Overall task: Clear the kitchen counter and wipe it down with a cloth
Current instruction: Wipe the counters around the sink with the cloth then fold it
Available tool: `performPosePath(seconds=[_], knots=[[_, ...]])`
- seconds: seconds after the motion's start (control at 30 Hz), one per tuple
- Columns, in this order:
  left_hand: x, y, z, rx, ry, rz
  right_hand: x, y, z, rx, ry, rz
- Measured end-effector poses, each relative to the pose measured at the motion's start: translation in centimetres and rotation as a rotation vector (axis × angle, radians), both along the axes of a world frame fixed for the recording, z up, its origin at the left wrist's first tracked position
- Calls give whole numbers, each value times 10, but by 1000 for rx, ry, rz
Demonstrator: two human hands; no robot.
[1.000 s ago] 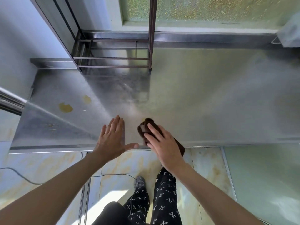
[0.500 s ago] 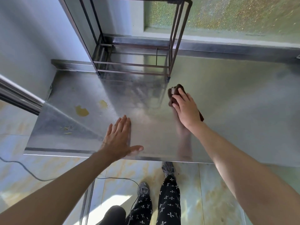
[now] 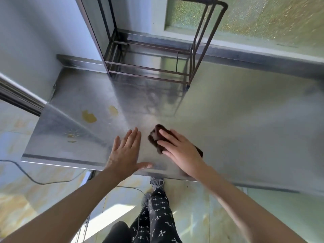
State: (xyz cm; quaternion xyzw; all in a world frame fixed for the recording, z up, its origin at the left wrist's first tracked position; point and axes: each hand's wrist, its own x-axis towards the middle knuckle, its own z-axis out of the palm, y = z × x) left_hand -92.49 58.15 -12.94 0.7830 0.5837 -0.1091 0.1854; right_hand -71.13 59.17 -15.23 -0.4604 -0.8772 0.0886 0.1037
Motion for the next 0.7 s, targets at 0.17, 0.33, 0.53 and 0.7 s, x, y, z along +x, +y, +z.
performPosePath(seconds=[0.17,0.33,0.53,0.7], knots=[[0,0,-1,76,40,-12,5,95,2,-65,42,-145],[3,0,2,34,104,0,-4,115,2,-22,98,-223],[1,-1,4,-86,130,12,-15,43,-4,5,19,8],[0,1,5,-99,66,49,-5,45,-6,9,-33,232]])
